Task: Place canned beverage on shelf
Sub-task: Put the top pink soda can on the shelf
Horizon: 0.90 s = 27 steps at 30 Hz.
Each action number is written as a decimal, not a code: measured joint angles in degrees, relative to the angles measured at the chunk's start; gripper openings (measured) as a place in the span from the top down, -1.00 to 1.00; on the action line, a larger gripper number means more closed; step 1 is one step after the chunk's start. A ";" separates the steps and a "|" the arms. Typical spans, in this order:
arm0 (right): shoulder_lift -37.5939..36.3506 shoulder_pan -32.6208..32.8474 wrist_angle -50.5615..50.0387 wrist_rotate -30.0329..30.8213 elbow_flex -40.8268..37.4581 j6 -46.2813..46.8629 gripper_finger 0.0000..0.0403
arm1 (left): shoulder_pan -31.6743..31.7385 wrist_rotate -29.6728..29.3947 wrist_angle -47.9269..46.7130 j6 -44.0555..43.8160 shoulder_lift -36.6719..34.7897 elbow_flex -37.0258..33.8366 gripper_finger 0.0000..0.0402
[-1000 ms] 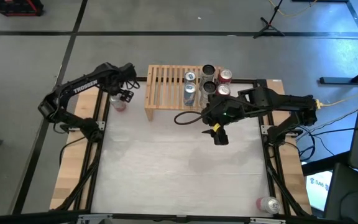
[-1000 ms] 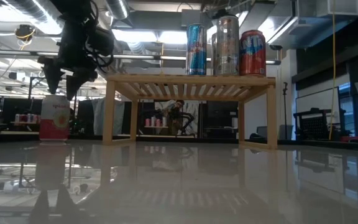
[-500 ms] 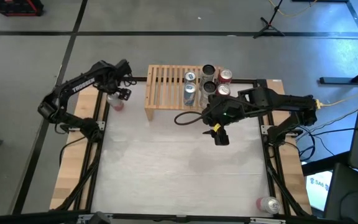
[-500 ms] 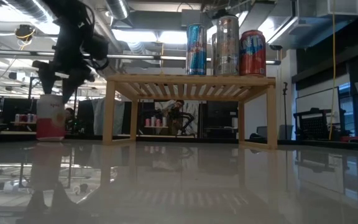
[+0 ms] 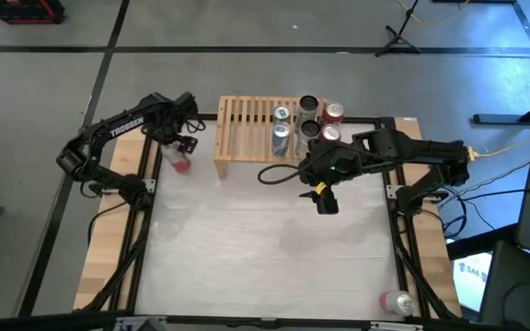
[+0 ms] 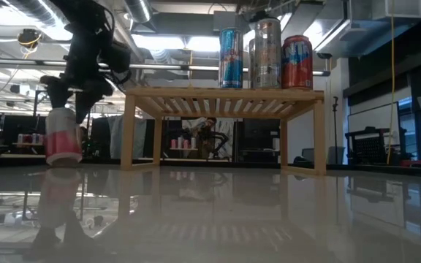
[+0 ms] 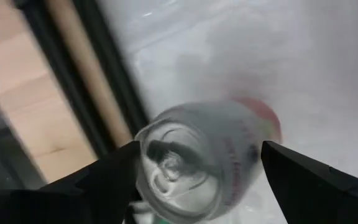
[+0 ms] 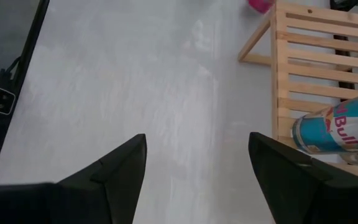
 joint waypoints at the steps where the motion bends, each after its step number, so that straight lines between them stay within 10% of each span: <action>1: 0.00 0.00 0.10 0.20 0.02 0.00 -0.35 | -0.58 1.24 0.06 -0.02 0.02 0.27 -0.62; 13: 0.00 0.00 -0.42 0.69 0.00 -0.53 -0.35 | -6.75 4.48 -1.85 -1.65 -1.22 2.42 -0.62; 27: 0.00 0.00 -1.17 0.48 0.02 -0.83 -0.35 | -21.36 -0.81 -0.94 -29.37 -8.59 -4.53 -0.62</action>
